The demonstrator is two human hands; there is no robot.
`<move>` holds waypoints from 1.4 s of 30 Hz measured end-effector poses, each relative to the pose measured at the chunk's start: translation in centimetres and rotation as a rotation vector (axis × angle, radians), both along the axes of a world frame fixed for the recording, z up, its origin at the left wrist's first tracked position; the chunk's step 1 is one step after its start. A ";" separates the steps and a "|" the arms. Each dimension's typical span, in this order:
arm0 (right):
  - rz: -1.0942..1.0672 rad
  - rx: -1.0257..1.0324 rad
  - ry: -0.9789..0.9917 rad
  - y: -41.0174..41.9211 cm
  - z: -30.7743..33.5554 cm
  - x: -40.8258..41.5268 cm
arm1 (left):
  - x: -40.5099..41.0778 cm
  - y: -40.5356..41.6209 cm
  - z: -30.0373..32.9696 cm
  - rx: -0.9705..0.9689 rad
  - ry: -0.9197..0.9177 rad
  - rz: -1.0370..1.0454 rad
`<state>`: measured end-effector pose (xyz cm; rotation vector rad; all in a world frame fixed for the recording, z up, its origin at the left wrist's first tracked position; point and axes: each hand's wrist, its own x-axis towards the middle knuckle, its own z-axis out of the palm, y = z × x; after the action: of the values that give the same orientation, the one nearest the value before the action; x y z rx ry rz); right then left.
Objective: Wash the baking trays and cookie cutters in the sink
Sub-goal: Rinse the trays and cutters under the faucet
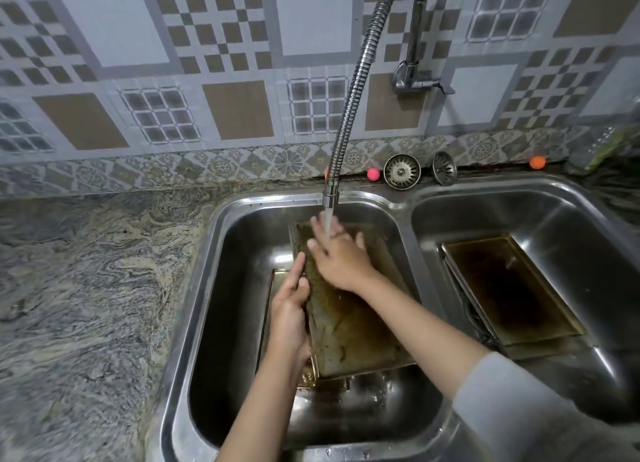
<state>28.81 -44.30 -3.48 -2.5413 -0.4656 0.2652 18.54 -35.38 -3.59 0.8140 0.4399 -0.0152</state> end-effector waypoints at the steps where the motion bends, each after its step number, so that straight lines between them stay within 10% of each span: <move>1: 0.093 0.011 -0.019 0.4 -0.2 -1.2 | 0.0 0.4 -0.2 -0.012 0.014 0.025; 10: -0.166 -0.183 0.131 -4.2 -1.8 1.7 | -0.3 2.0 -0.1 0.046 0.048 0.071; 21: 0.220 -0.009 -0.018 -2.8 -0.9 -8.1 | 2.6 3.9 0.3 0.054 0.065 0.331; 26: -0.125 -0.156 0.133 -5.9 -0.9 -1.6 | 1.8 1.2 1.2 0.034 0.047 0.178; 35: 0.115 -0.011 -0.120 -2.3 -0.5 -8.6 | 2.9 2.1 1.3 0.032 0.002 0.207; 42: -0.225 -0.094 0.067 -5.4 -1.0 -0.4 | 1.7 0.5 1.1 0.030 0.002 0.051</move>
<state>28.41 -49.75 -4.47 -2.6385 -0.1425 0.2931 20.24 -34.92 -2.51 0.8321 0.4634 0.0376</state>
